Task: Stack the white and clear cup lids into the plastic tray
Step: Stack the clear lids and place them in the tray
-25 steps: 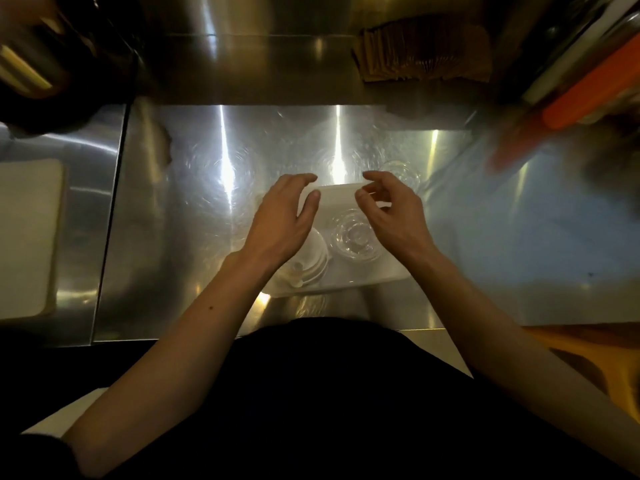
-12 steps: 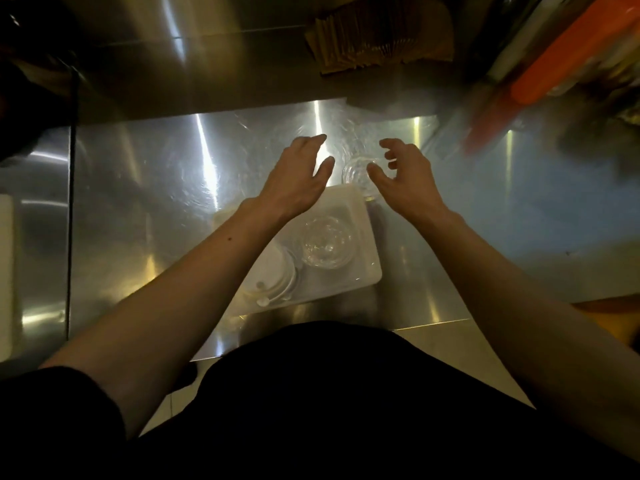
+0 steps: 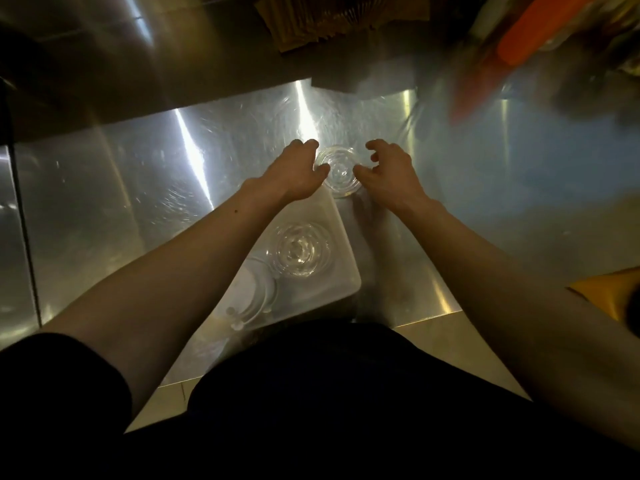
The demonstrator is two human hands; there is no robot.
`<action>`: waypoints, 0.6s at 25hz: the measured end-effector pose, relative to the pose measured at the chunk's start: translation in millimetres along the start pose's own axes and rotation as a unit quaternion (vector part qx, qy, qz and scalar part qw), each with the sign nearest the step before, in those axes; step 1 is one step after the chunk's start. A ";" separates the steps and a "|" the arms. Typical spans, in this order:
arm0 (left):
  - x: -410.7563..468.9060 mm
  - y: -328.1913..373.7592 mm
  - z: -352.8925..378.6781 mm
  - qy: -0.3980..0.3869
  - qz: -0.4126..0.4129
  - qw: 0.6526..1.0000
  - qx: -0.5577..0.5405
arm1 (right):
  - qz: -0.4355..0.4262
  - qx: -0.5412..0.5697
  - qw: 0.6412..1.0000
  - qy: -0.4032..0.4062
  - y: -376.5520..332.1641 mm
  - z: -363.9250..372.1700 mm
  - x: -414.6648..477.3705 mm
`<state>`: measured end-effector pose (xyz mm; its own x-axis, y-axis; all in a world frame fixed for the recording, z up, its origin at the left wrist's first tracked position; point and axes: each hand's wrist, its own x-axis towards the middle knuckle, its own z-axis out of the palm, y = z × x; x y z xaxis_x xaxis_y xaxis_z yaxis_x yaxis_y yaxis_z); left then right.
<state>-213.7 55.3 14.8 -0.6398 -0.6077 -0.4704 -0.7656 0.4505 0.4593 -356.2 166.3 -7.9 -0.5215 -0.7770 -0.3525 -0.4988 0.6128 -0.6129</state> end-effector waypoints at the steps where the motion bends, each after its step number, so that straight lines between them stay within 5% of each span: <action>1: 5.0 0.8 0.1 -0.006 -0.007 1.000 -0.006 | 0.006 -0.001 1.000 -0.002 1.5 0.8 3.2; 15: 40.3 -5.1 7.2 -0.005 -0.046 0.998 -0.044 | 0.124 0.094 0.988 -0.009 3.5 11.2 17.0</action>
<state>-236.0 33.2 -12.0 -0.5677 -0.6367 -0.5218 -0.8129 0.3333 0.4776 -359.0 153.7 -23.9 -0.5985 -0.6103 -0.5189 -0.2193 0.7478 -0.6267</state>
